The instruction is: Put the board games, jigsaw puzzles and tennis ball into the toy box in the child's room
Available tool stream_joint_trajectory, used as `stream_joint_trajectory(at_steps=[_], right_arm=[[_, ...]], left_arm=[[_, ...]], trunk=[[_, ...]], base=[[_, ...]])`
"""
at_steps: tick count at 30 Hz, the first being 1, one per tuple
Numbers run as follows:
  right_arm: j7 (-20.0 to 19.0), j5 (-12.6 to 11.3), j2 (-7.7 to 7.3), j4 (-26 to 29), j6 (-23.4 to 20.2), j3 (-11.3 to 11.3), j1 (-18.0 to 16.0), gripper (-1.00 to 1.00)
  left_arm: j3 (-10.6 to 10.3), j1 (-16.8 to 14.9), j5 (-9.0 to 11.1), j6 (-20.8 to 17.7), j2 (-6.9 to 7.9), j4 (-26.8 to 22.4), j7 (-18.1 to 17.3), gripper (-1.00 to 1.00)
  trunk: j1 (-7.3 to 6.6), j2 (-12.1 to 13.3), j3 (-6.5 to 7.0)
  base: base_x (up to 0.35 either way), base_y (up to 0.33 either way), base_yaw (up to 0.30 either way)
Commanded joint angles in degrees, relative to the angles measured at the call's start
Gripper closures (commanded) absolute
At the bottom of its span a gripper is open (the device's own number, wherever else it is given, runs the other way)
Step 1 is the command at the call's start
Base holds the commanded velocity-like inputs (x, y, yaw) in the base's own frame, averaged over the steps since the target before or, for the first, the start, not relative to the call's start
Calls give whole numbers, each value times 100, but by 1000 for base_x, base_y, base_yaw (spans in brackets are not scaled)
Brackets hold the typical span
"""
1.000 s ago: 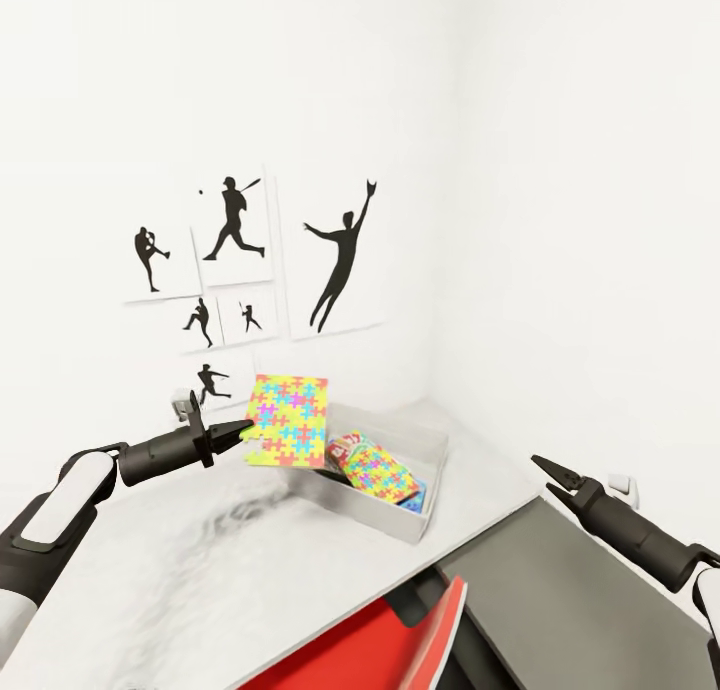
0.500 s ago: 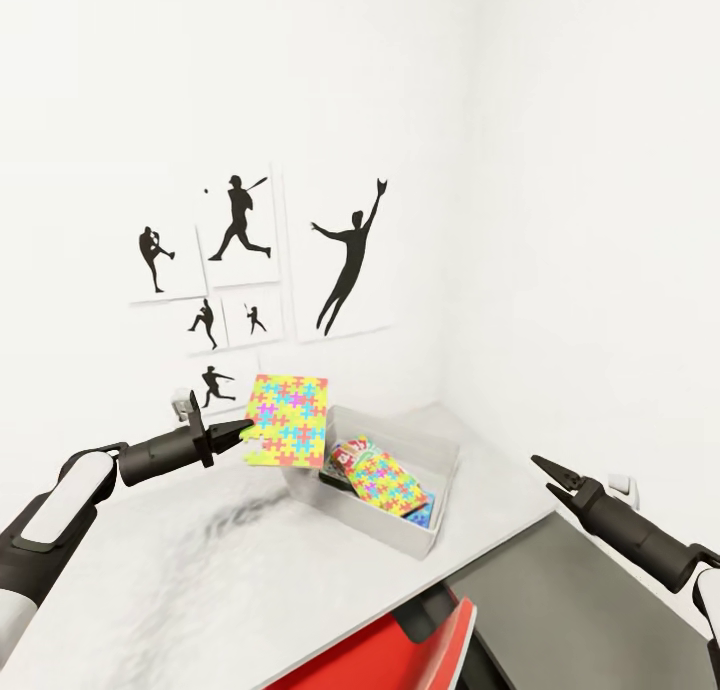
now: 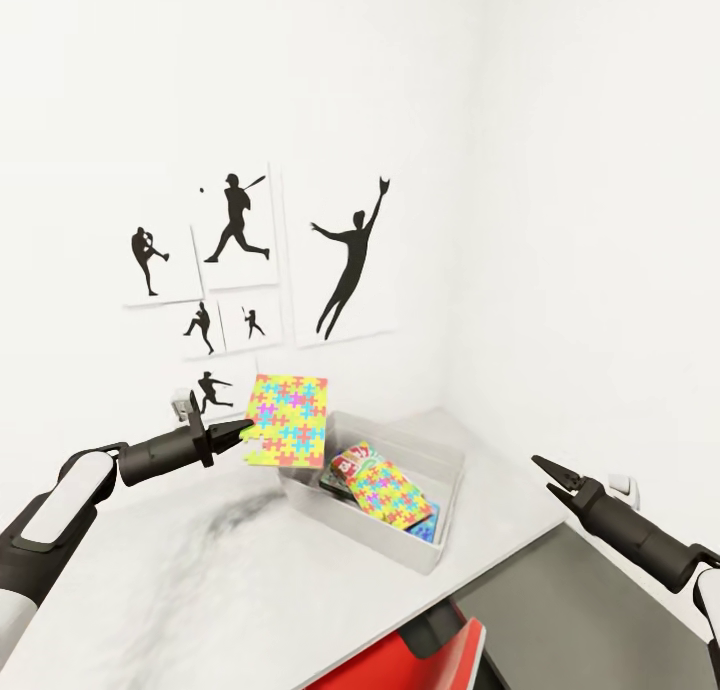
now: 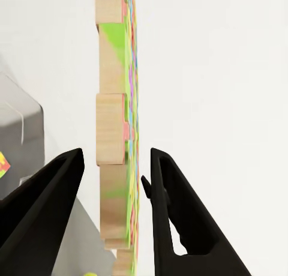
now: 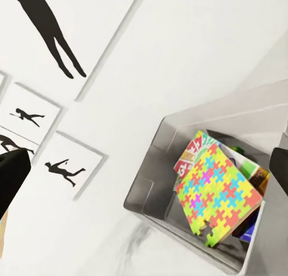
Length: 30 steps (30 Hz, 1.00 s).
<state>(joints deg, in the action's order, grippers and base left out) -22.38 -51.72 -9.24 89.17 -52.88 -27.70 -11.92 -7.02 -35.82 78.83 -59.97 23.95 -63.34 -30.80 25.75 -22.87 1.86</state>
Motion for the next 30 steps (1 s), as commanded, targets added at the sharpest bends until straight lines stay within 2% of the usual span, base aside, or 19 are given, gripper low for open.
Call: stream_joint_trajectory(at_steps=[1, 30], right_arm=[[-38, 30, 1, -2, -29, -9, -4, -100], [-41, 9, -21, 3, -38, -43, -4, -100]], left_arm=[[-10, -4, -22, -3, 4, 6, -49, 100], [-16, -4, -8, -3, 4, 6, -49, 100]], trunk=[[3, -5, -2], [3, -5, -2]], base=[[69, 35, 0], [47, 8, 0]])
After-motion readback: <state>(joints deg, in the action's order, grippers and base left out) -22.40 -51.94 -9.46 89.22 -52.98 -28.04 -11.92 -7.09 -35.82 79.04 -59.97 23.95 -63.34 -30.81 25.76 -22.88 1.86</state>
